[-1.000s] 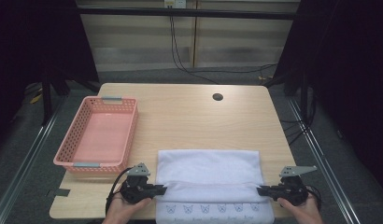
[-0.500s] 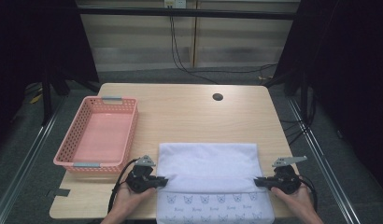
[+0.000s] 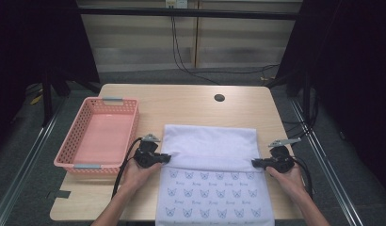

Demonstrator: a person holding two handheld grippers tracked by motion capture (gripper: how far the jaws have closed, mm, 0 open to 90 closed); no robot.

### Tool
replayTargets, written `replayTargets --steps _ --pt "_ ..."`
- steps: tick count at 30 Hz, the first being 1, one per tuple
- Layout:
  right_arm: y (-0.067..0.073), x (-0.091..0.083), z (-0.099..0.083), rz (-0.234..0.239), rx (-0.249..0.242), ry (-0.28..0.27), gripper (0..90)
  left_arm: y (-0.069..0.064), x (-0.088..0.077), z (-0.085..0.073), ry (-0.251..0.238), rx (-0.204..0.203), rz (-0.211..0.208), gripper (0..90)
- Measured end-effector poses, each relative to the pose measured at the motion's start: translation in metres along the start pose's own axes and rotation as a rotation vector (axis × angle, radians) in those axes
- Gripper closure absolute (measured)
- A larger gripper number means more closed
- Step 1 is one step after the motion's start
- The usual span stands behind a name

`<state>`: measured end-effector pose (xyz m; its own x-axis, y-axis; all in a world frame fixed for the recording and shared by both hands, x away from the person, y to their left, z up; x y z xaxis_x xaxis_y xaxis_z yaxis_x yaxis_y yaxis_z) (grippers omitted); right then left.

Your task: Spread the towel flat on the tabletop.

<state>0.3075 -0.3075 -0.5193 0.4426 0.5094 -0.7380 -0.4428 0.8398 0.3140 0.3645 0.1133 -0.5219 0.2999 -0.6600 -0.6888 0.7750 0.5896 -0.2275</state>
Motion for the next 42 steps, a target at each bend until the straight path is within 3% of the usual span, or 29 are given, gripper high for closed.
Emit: replayTargets --steps 5,10,14,20,24,27,29,33,36,38,39,40,42 --pt "-0.015 0.014 0.024 -0.033 0.011 -0.016 87.2 0.014 0.009 0.012 -0.015 0.001 0.055 87.2" --pt "-0.028 0.028 0.045 -0.053 0.026 -0.039 87.2 0.038 0.021 0.03 -0.034 -0.051 0.074 87.2" --pt "-0.036 0.038 0.06 -0.077 0.058 -0.065 87.0 0.049 0.029 0.041 -0.044 -0.063 0.104 87.3" --pt "-0.05 0.05 0.078 -0.088 0.104 -0.093 87.0 0.072 0.039 0.055 -0.066 -0.098 0.107 87.3" --pt "-0.052 0.055 0.091 -0.136 0.083 -0.073 86.9 0.081 0.045 0.061 -0.094 -0.121 0.11 87.3" --pt "-0.056 0.059 0.096 -0.146 0.104 -0.077 86.9 0.089 0.048 0.068 -0.074 -0.099 0.121 87.2" --pt "-0.058 0.06 0.098 -0.137 0.137 -0.096 86.8 0.092 0.049 0.073 -0.054 -0.117 0.114 87.2" --pt "-0.057 0.054 0.096 -0.11 0.138 -0.145 86.9 0.088 0.045 0.076 -0.034 -0.088 0.124 87.3" --pt "-0.056 0.038 0.101 -0.064 0.137 -0.219 86.9 0.077 0.031 0.085 -0.096 -0.075 0.102 87.2" --pt "-0.053 0.024 0.108 -0.041 0.125 -0.264 86.9 0.068 0.014 0.094 -0.124 -0.02 0.101 87.2" --pt "-0.05 0.015 0.112 -0.034 0.103 -0.279 86.9 0.068 0.014 0.094 -0.124 -0.02 0.101 87.1" --pt "-0.046 0.005 0.115 -0.026 0.092 -0.294 86.9 0.061 -0.005 0.101 -0.173 -0.01 0.098 87.2" --pt "-0.043 -0.007 0.119 -0.004 0.081 -0.325 86.9 0.054 -0.021 0.105 -0.212 -0.006 0.079 87.1"
Point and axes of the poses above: each handheld gripper's, and its own axes: x roughly forward along the jaws, z roughly out of its top, y roughly to its left, the point moved 3 cm from there along x, roughly forward along the jaws, and after that the axes turned 5 degrees about x, right-handed, at the moved point
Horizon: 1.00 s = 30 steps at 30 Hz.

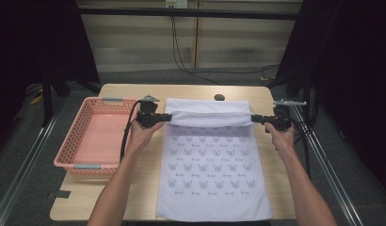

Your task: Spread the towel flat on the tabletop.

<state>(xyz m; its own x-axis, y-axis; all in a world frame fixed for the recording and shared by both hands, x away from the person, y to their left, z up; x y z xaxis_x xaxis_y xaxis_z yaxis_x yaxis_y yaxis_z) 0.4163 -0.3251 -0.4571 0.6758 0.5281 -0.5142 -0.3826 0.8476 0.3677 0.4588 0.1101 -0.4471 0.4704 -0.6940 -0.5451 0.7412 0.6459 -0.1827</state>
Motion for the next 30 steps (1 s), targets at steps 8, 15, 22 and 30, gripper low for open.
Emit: replayTargets --steps 8,15,22,30 --pt "0.026 -0.049 0.018 0.074 -0.053 -0.066 86.9 -0.029 -0.05 0.014 -0.099 0.057 -0.05 87.1" --pt "0.053 -0.087 0.018 0.129 -0.121 -0.095 86.9 -0.057 -0.097 0.019 -0.182 0.105 -0.116 87.1" --pt "0.075 -0.123 0.012 0.163 -0.157 -0.145 86.9 -0.078 -0.121 0.017 -0.209 0.122 -0.138 86.9" --pt "0.079 -0.128 -0.041 0.183 -0.159 -0.101 86.8 -0.098 -0.113 -0.051 -0.119 0.131 -0.181 86.3"
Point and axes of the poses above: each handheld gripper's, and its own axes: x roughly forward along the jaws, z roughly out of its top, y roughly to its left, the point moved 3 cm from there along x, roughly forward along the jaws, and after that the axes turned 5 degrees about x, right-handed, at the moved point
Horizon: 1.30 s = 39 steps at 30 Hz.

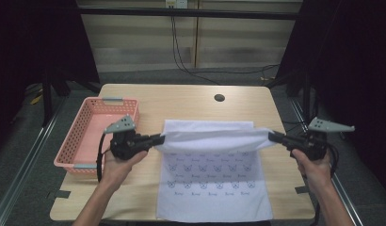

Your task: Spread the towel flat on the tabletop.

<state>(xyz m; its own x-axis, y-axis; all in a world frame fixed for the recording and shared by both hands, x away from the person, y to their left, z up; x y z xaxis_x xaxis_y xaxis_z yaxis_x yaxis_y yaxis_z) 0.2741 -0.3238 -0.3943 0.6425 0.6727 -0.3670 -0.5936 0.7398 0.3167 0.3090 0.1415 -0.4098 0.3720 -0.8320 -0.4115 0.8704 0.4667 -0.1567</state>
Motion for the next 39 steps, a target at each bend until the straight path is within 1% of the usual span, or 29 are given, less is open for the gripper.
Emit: replayTargets --steps 1,2,3,4,5,7,9,11,12,13,14,15,17,18,20,22,23,24,25,27,28,30,32,33,34,35,36,37,39 --pt "0.0 0.0 -0.015 0.004 0.007 0.022 86.6 -0.001 0.002 -0.01 0.025 -0.007 0.002 85.4" --pt "0.0 0.0 -0.027 0.005 0.019 0.04 86.6 -0.002 0.003 -0.017 0.032 -0.012 -0.003 84.4" --pt "0.0 0.0 -0.036 0.01 0.029 0.054 86.6 -0.003 0.004 -0.026 0.041 -0.031 -0.016 84.4" --pt "0.001 0.0 -0.047 0.018 0.041 0.072 86.5 -0.004 0.005 -0.034 0.057 -0.038 -0.017 84.4" --pt "0.002 0.0 -0.057 0.019 0.047 0.105 86.4 -0.006 0.006 -0.041 0.072 -0.04 -0.022 84.4" --pt "0.006 -0.001 -0.075 0.012 0.035 0.163 85.7 -0.014 0.009 -0.053 0.103 -0.037 -0.043 84.0" --pt "0.009 -0.004 -0.085 0.02 0.032 0.192 85.0 -0.02 0.01 -0.062 0.126 -0.045 -0.066 83.2" --pt "0.014 -0.007 -0.098 0.033 0.035 0.229 82.3 -0.025 0.012 -0.076 0.18 -0.045 -0.076 81.6" --pt "0.015 -0.008 -0.104 0.034 0.027 0.254 80.9 -0.027 0.013 -0.081 0.204 -0.045 -0.082 80.6" --pt "0.017 -0.009 -0.11 0.026 0.019 0.281 80.3 -0.028 0.014 -0.086 0.221 -0.057 -0.11 79.6" --pt "0.019 -0.01 -0.115 0.024 0.008 0.295 80.3 -0.03 0.014 -0.09 0.238 -0.061 -0.114 79.6" --pt "0.021 -0.011 -0.118 0.031 -0.009 0.303 80.8 -0.031 0.014 -0.094 0.251 -0.055 -0.11 81.1" --pt "0.026 -0.013 -0.12 0.038 -0.019 0.309 80.3 -0.032 0.014 -0.096 0.264 -0.055 -0.118 81.9" --pt "0.027 -0.015 -0.121 0.041 -0.024 0.304 80.3 -0.034 0.014 -0.096 0.258 -0.053 -0.131 81.8" --pt "0.031 -0.018 -0.122 0.053 -0.036 0.312 79.0 -0.036 0.012 -0.096 0.27 -0.036 -0.138 81.1" --pt "0.033 -0.021 -0.123 0.06 -0.033 0.313 77.6 -0.039 0.01 -0.098 0.281 -0.028 -0.157 80.0" --pt "0.034 -0.023 -0.125 0.07 -0.04 0.323 76.7 -0.042 0.008 -0.099 0.288 -0.038 -0.171 79.3" --pt "0.036 -0.026 -0.126 0.076 -0.039 0.327 75.5 -0.043 0.008 -0.1 0.301 -0.052 -0.194 77.6" --pt "0.037 -0.027 -0.127 0.076 -0.039 0.324 73.6 -0.046 0.007 -0.1 0.317 -0.076 -0.211 75.3" --pt "0.042 -0.032 -0.128 0.082 -0.049 0.315 70.8 -0.05 0.006 -0.1 0.324 -0.065 -0.215 74.7" --pt "0.045 -0.035 -0.128 0.083 -0.044 0.302 67.8 -0.051 0.005 -0.099 0.315 -0.067 -0.225 73.5" --pt "0.047 -0.039 -0.128 0.086 -0.045 0.288 66.3 -0.053 0.002 -0.098 0.294 -0.07 -0.243 70.8" --pt "0.046 -0.042 -0.127 0.07 -0.031 0.268 64.0 -0.052 -0.004 -0.095 0.252 -0.073 -0.27 67.5" --pt "0.044 -0.041 -0.126 0.057 -0.023 0.259 63.0 -0.051 -0.005 -0.094 0.239 -0.072 -0.271 66.5" --pt "0.043 -0.04 -0.126 0.049 -0.017 0.258 62.3 -0.049 -0.006 -0.092 0.229 -0.074 -0.257 65.0" --pt "0.041 -0.037 -0.125 0.04 -0.015 0.263 61.2 -0.046 -0.005 -0.091 0.225 -0.065 -0.241 62.3" --pt "0.039 -0.034 -0.124 0.023 -0.018 0.267 60.2 -0.042 -0.003 -0.09 0.228 -0.074 -0.22 61.4" --pt "0.037 -0.029 -0.123 0.013 -0.021 0.272 59.4 -0.037 0.001 -0.088 0.243 -0.08 -0.183 60.2" --pt "0.032 -0.021 -0.12 -0.005 -0.015 0.277 58.1 -0.029 0.012 -0.086 0.262 -0.086 -0.144 57.6"
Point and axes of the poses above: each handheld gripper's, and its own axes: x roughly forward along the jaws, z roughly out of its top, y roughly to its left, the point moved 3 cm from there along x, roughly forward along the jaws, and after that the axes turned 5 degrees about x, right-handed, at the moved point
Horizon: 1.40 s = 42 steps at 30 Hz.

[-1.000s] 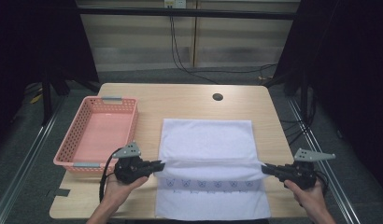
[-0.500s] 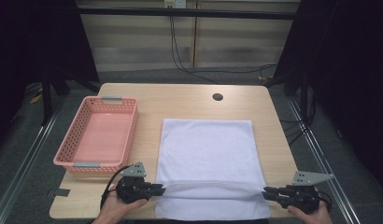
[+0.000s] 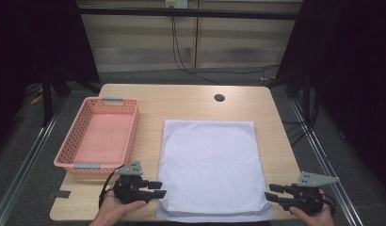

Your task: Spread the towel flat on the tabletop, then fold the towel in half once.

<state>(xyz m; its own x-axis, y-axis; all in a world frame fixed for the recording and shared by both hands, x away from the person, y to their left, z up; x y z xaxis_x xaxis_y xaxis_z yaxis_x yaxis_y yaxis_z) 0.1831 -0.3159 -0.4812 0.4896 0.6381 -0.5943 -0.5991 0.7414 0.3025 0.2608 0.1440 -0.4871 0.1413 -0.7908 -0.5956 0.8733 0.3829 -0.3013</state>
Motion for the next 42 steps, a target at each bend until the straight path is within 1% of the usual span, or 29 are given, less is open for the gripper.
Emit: replayTargets --steps 1,2,3,4,5,7,8,10,12,14,15,16,17,18,20,21,23,24,26,27,28,29,30,31,33,35,37,40,42 --pt "-0.003 0.005 0.003 -0.004 -0.003 0.012 57.3 0.004 0.003 0.002 0.006 -0.019 0.017 58.0" --pt "-0.005 0.008 0.006 -0.009 -0.005 0.018 56.6 0.009 0.007 0.006 0.025 -0.023 0.051 56.2" --pt "-0.008 0.013 0.009 -0.02 -0.003 0.019 55.7 0.015 0.011 0.01 0.031 -0.022 0.09 51.3" --pt "-0.008 0.013 0.009 -0.02 -0.003 0.019 55.7 0.015 0.011 0.01 0.031 -0.022 0.09 48.6" --pt "-0.013 0.023 0.015 -0.025 -0.009 0.039 54.2 0.023 0.013 0.017 0.017 -0.034 0.109 46.5" --pt "-0.018 0.03 0.02 -0.037 0.004 0.042 53.3 0.027 0.015 0.02 0.014 -0.039 0.11 45.6" --pt "-0.021 0.036 0.023 -0.038 -0.002 0.052 53.3 0.034 0.022 0.026 0.018 -0.027 0.131 44.9" --pt "-0.026 0.044 0.027 -0.05 -0.008 0.06 52.6 0.041 0.03 0.03 0.026 -0.025 0.14 43.4" --pt "-0.032 0.053 0.033 -0.073 0.003 0.074 50.9 0.049 0.039 0.033 0.056 -0.032 0.168 39.5" --pt "-0.039 0.061 0.038 -0.074 0.016 0.085 50.5 0.054 0.042 0.035 0.064 -0.038 0.173 38.0" --pt "-0.042 0.066 0.04 -0.081 0.019 0.091 49.2 0.063 0.048 0.037 0.063 -0.042 0.184 37.0" --pt "-0.046 0.071 0.043 -0.091 0.018 0.092 48.5 0.067 0.051 0.038 0.077 -0.053 0.188 36.3" --pt "-0.049 0.075 0.045 -0.093 0.018 0.099 48.2 0.07 0.053 0.039 0.08 -0.048 0.192 34.8" --pt "-0.051 0.079 0.048 -0.099 0.025 0.1 46.5 0.072 0.056 0.04 0.083 -0.05 0.183 33.0" --pt "-0.056 0.086 0.052 -0.093 0.031 0.103 44.6 0.076 0.06 0.042 0.064 -0.059 0.182 34.4" --pt "-0.059 0.092 0.054 -0.105 0.031 0.11 42.9 0.078 0.062 0.042 0.057 -0.064 0.184 33.9" --pt "-0.064 0.101 0.056 -0.126 0.021 0.122 42.5 0.08 0.066 0.044 0.051 -0.044 0.205 37.1" --pt "-0.065 0.104 0.058 -0.133 0.016 0.117 42.9 0.08 0.067 0.044 0.052 -0.031 0.213 37.7" --pt "-0.066 0.108 0.062 -0.156 0.003 0.119 43.1 0.08 0.068 0.044 0.063 -0.005 0.26 44.5" --pt "-0.066 0.11 0.063 -0.171 -0.008 0.122 43.1 0.078 0.069 0.044 0.066 0.01 0.27 48.2" --pt "-0.065 0.112 0.063 -0.182 -0.029 0.129 44.0 0.077 0.068 0.043 0.086 0.03 0.282 50.0" --pt "-0.064 0.111 0.062 -0.196 -0.042 0.137 45.5 0.075 0.068 0.043 0.086 0.028 0.294 53.8" --pt "-0.063 0.111 0.061 -0.204 -0.049 0.14 46.6 0.074 0.067 0.042 0.093 0.043 0.295 58.0" --pt "-0.062 0.11 0.06 -0.205 -0.065 0.138 47.9 0.072 0.066 0.04 0.093 0.052 0.286 59.8" --pt "-0.058 0.106 0.056 -0.2 -0.074 0.145 51.2 0.069 0.063 0.036 0.092 0.057 0.271 61.4" --pt "-0.052 0.1 0.05 -0.187 -0.092 0.151 54.7 0.061 0.06 0.03 0.093 0.071 0.258 61.5" --pt "-0.047 0.094 0.043 -0.182 -0.089 0.161 57.2 0.054 0.058 0.027 0.103 0.085 0.243 60.8" --pt "-0.038 0.086 0.035 -0.18 -0.102 0.17 57.8 0.04 0.054 0.019 0.113 0.098 0.208 57.9" --pt "-0.032 0.081 0.029 -0.163 -0.104 0.168 58.3 0.033 0.052 0.016 0.116 0.094 0.184 57.8"
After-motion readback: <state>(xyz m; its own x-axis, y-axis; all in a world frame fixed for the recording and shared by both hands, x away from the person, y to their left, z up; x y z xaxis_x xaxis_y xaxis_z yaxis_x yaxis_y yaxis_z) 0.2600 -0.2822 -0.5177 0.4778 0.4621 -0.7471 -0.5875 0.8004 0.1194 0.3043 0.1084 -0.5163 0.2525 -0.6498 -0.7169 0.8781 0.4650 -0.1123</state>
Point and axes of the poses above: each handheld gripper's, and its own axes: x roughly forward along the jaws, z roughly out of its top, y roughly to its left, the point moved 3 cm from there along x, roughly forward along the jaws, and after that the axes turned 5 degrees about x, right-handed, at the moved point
